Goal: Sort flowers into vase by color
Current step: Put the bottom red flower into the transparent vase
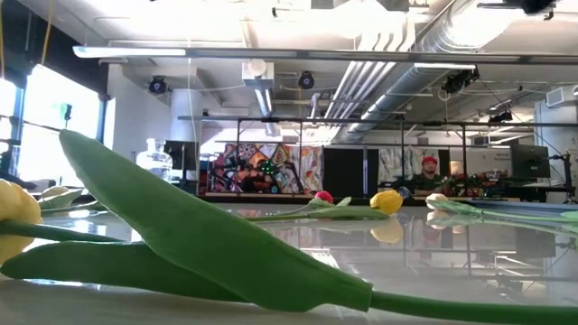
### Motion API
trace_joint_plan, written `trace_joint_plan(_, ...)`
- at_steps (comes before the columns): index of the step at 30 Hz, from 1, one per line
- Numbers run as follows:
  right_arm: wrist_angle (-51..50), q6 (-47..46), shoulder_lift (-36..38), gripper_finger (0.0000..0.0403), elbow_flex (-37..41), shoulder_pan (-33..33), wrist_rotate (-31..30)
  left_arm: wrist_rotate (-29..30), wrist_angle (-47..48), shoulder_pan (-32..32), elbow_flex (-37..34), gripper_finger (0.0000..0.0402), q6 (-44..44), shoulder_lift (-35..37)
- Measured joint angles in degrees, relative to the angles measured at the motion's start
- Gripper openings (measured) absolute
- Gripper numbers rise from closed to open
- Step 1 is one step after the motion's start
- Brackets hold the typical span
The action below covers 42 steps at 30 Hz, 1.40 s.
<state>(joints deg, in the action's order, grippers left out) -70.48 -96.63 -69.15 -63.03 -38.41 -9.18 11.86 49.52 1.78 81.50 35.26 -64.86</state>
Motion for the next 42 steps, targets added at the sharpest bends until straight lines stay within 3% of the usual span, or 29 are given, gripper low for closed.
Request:
trace_joint_plan(6, -2.6, 5.3, 2.2, 0.0149, -0.6, -1.8, -7.1, 4.1, 2.9, -5.3, 2.4, 0.0117, 3.2, -1.0)
trace_joint_plan(12, -3.6, 5.6, 2.2, 0.0149, -0.5, -0.9, -9.1, 4.0, 16.3, -9.5, 2.4, 0.0115, 12.0, -1.1)
trace_joint_plan(19, 9.0, 3.9, 2.2, 0.0149, -0.5, -1.4, -7.7, 10.1, 22.7, -10.7, 1.7, 0.0117, 11.2, -2.3)
trace_joint_plan(25, 16.4, 0.2, 2.0, 0.0149, -0.5, -1.4, -11.9, 9.1, 23.1, -8.6, 1.7, 0.0147, 7.6, -4.1)
trace_joint_plan(30, 19.0, -2.1, 1.7, 0.0149, -0.5, -2.0, -10.1, 6.6, 23.1, -7.5, 1.7, 0.0163, 2.7, -6.4)
trace_joint_plan(35, 17.0, -10.0, -0.5, 0.0149, -0.5, -3.2, -8.1, 4.8, 19.4, -8.1, 1.7, 0.0164, -4.3, -9.1)
trace_joint_plan(42, 15.8, -20.6, -6.6, 0.0149, -0.5, -4.3, -0.9, 3.8, 16.1, -11.9, 1.7, 0.0165, -5.5, -7.9)
